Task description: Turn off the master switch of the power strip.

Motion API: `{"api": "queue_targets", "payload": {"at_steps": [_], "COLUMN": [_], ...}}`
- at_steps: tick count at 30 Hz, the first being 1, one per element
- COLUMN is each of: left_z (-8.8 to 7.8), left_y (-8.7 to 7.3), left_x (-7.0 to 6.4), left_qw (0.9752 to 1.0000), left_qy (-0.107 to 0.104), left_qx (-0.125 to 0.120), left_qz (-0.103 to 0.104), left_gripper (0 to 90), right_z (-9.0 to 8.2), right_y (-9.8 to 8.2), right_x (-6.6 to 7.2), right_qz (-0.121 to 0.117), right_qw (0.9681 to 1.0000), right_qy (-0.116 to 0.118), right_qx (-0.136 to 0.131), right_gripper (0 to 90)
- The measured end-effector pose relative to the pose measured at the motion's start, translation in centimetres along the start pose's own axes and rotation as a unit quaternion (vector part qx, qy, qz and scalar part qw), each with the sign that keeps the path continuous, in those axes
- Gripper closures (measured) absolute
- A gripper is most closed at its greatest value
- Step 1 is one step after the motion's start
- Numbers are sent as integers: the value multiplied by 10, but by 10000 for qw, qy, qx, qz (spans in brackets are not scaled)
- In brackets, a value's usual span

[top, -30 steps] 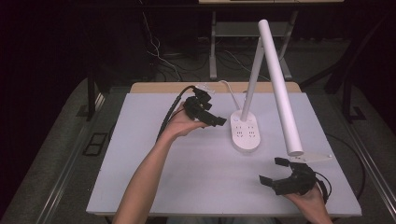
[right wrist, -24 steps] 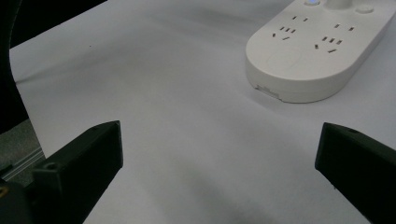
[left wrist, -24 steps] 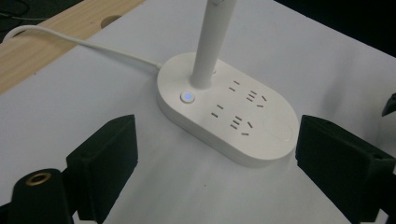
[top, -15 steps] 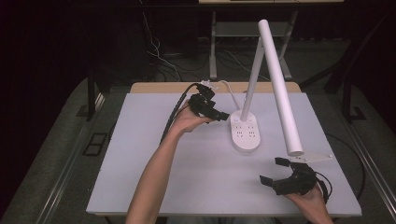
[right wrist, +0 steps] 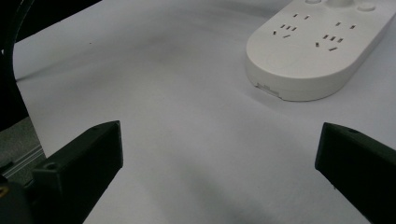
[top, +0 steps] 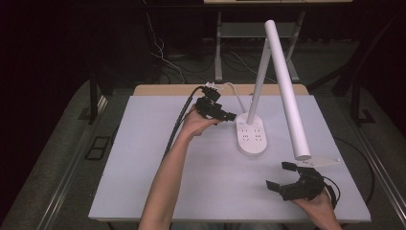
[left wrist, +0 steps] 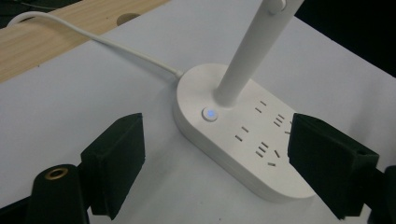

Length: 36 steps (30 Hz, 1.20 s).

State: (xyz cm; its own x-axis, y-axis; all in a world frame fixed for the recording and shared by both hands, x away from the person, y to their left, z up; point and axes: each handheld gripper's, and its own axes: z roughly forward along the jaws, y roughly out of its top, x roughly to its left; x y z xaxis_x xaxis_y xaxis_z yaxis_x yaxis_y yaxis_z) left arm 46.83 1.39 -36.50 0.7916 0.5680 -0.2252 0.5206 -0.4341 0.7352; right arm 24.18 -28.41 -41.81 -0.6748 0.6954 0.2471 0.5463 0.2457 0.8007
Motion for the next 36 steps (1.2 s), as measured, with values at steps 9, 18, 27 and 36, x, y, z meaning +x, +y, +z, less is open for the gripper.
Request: {"api": "queue_targets", "payload": {"at_steps": [9,18,27,36], "left_z": [10,20,31,42], "left_y": [-1,2,6,8], "left_x": [2,0,-4,-8], "left_qw": [9998,9997,9998,9999], "left_qy": [-24,-31,-72,-98], "left_qx": [-134,-123,-126,-26], "left_qz": [-134,-190,-135,-111], "left_gripper": [261,360,452,535], "right_z": [0,-1,0,-1], "right_y": [0,-1,-1,-1], "right_x": [0,-1,-2,-2], "right_qz": [-32,-3,22,34], "right_qw": [10000,10000,10000,10000], "right_qy": [-7,-20,-25,-21], "right_qx": [2,13,4,20], "right_gripper": [2,2,2,2]}}
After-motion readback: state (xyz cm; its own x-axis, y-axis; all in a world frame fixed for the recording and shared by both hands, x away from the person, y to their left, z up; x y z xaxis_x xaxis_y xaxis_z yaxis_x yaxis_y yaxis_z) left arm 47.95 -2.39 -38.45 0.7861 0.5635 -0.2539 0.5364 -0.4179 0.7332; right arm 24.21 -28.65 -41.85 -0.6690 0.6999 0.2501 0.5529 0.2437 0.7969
